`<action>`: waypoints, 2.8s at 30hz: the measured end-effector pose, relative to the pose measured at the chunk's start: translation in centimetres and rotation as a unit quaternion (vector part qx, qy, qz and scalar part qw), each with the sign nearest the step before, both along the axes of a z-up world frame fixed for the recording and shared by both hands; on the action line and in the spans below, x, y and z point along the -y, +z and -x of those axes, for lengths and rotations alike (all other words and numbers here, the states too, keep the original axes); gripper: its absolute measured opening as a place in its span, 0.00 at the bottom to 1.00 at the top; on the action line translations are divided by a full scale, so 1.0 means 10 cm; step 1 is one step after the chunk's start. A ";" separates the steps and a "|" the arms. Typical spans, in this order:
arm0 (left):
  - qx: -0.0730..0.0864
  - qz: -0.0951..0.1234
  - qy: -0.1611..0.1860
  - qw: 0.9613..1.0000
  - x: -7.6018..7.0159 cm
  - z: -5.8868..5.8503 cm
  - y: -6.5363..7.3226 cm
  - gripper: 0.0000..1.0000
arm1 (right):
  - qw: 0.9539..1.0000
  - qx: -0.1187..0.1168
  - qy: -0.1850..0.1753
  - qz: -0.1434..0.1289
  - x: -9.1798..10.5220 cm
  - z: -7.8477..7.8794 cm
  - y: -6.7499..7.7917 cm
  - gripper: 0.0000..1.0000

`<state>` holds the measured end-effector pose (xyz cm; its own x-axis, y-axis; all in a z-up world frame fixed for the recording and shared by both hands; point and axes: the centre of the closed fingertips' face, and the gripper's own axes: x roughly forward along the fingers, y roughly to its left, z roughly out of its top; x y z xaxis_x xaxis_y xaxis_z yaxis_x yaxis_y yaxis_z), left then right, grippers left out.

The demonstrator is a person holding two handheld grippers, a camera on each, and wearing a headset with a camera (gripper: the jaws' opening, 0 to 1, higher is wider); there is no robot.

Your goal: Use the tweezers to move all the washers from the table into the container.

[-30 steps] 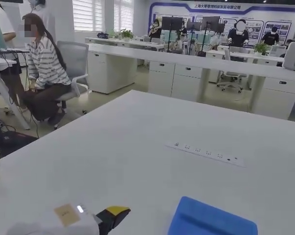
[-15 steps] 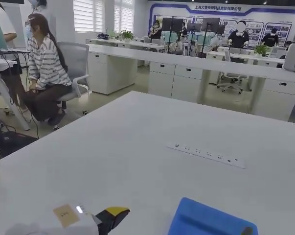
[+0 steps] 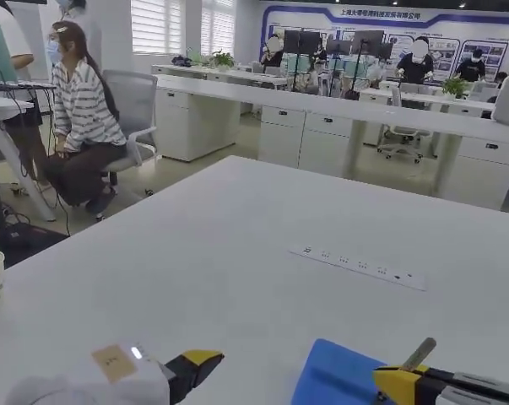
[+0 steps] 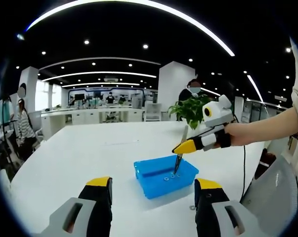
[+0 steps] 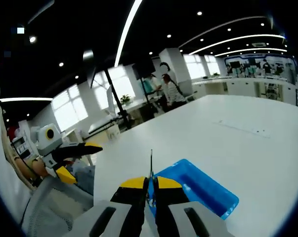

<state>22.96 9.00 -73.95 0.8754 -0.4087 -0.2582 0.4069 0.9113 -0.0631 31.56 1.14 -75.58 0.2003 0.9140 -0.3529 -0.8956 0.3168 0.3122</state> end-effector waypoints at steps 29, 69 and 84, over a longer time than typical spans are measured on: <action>-0.001 0.003 0.001 1.000 -0.01 0.00 0.00 0.67 | 0.996 -0.031 -0.042 0.072 -0.07 -0.52 -0.56 0.02; -0.004 -0.002 -0.008 1.000 0.02 0.00 -0.02 0.67 | 0.998 0.017 -0.046 0.033 0.00 -0.32 -0.30 0.04; -0.006 -0.003 -0.010 1.000 0.03 0.01 -0.02 0.67 | 0.999 -0.005 -0.029 -0.029 0.03 0.16 -0.01 0.04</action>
<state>22.88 8.69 -74.18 0.8642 -0.4240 -0.2708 0.4238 0.9036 -0.0622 29.96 0.86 -75.66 0.2505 0.9198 -0.3019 -0.8730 0.3494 0.3402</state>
